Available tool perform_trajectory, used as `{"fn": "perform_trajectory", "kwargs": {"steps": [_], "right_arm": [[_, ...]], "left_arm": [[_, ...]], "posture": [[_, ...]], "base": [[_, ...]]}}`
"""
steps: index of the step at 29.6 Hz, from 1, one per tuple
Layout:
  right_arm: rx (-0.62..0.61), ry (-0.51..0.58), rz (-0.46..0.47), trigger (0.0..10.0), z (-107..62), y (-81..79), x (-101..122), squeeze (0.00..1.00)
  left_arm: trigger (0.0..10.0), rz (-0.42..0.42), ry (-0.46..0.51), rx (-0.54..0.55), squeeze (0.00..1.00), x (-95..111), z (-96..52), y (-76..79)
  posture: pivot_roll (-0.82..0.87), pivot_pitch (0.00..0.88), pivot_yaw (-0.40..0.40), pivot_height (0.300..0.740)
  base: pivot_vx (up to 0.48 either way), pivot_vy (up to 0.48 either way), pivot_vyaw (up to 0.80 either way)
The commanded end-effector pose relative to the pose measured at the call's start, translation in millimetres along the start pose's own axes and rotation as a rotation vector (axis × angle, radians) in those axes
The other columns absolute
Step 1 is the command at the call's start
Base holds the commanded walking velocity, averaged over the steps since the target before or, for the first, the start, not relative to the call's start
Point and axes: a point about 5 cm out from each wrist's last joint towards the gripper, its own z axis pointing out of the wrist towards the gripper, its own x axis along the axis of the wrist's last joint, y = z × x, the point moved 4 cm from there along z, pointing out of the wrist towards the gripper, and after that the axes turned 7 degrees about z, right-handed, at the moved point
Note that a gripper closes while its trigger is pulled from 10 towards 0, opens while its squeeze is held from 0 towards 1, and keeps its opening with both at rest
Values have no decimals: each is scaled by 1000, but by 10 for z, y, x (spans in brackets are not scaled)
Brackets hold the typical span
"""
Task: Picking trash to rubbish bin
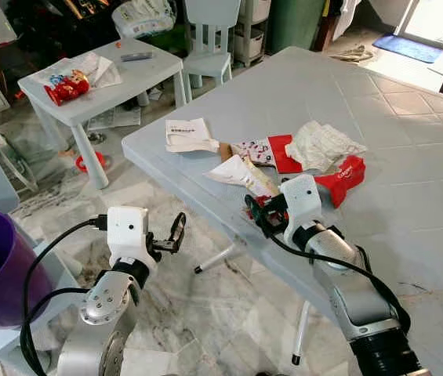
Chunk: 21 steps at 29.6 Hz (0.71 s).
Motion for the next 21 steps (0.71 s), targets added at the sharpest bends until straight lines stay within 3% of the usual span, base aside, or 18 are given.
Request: {"fn": "perform_trajectory", "kwargs": {"steps": [1, 16, 17, 18, 19, 20, 21], "right_arm": [[10, -14, -5, 10000, -18, -24, -22, 0], [41, -102, -35, 10000, -45, -78, -219, 0], [43, -101, -35, 4824, -44, -78, -218, 0], [43, -99, -36, 1961, -45, -77, -216, 0], [43, -99, -36, 1961, -46, -75, -214, 0], [44, -98, -34, 0, -47, -75, -212, 0], [45, -97, -33, 0, -49, -74, -210, 0]], "left_arm": [[10000, -3, 9, -5, 0, 35, 4, 18], [10000, -8, 15, -8, 0, 56, 39, 31], [10000, -9, 15, -8, 0, 56, 42, 32], [10000, -9, 15, -9, 0, 56, 43, 33], [10000, -9, 15, -9, 0, 56, 43, 33], [10000, -9, 15, -9, 0, 56, 44, 34], [10000, -9, 16, -9, 0, 58, 46, 35]], "posture": [[133, 115, -24, 740], [128, 120, -23, 740], [128, 120, -23, 740], [128, 120, -23, 740], [128, 120, -23, 740], [128, 120, -23, 740], [128, 120, -23, 740]], "base": [[0, 0, 0], [0, 0, 0], [0, 0, 0], [0, 0, 0], [0, 0, 0], [0, 0, 0], [0, 0, 0]]}}
